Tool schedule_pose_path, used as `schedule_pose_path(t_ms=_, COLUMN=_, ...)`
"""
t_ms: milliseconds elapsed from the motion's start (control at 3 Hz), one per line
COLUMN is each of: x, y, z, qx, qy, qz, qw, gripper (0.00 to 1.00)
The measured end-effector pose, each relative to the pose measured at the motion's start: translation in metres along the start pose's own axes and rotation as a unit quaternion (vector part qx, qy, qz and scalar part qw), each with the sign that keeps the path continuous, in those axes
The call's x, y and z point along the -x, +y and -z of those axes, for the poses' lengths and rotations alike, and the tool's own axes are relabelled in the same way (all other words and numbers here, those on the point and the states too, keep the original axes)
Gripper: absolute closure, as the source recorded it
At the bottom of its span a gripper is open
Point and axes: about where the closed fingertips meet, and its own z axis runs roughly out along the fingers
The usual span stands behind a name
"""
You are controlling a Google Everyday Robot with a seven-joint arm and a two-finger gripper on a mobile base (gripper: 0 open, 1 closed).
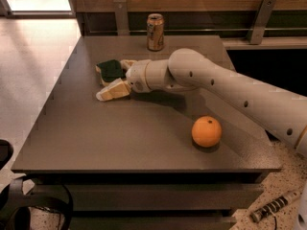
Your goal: Pick sponge
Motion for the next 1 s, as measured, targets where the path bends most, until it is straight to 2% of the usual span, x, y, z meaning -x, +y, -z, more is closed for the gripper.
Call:
schedule_pose_path(t_ms=333, x=-0.0006, y=0.0013, z=-0.0023, qx=0.002, qy=0.001, qz=-0.001, qw=1.0, gripper=0.47)
schedule_pose_path(t_ms=1000, x=-0.0004, y=0.0023, z=-0.0035, qx=0.003, qy=0.001, qz=-0.001, qw=1.0, gripper=0.95)
